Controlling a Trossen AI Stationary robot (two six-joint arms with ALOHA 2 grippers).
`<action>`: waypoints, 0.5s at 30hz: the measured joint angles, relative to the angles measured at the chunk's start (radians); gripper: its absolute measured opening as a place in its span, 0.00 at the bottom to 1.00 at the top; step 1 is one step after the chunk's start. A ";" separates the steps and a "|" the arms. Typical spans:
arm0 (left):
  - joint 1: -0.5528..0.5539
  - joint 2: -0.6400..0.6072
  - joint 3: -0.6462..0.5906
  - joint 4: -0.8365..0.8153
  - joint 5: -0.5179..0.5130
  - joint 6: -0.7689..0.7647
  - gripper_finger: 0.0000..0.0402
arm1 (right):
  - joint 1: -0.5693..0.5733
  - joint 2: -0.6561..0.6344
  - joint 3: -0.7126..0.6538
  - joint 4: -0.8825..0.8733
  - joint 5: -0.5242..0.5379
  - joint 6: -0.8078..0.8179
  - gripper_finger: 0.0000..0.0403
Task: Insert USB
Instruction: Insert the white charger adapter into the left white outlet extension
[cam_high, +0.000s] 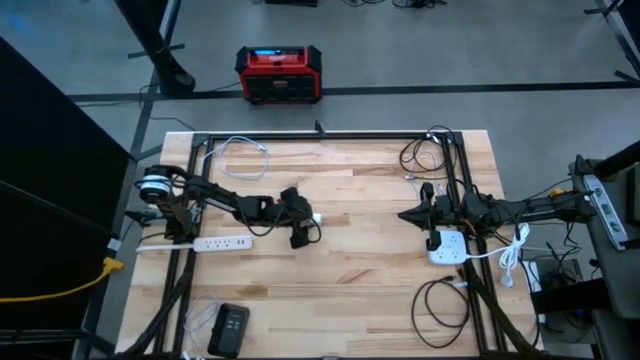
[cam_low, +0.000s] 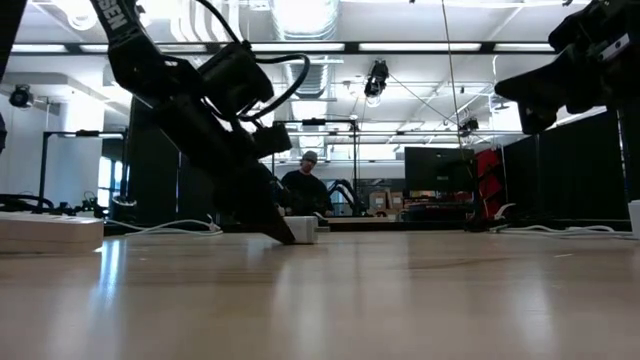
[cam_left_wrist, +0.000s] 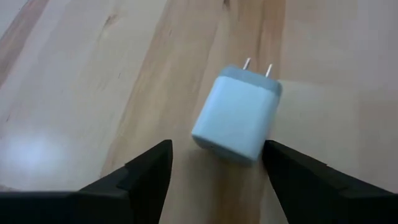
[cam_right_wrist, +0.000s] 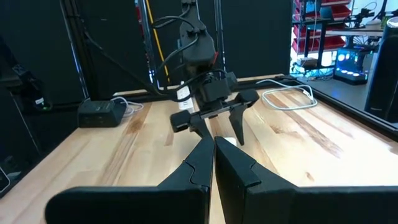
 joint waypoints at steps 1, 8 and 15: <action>0.000 0.000 0.000 0.003 0.003 0.000 0.59 | 0.000 0.000 0.000 0.000 0.000 0.000 0.00; -0.001 0.000 0.000 0.053 0.050 -0.001 0.53 | 0.000 0.001 0.000 0.000 0.000 -0.001 0.00; -0.002 0.000 0.000 0.057 0.086 -0.001 0.48 | 0.000 0.001 0.000 0.001 0.001 -0.002 0.00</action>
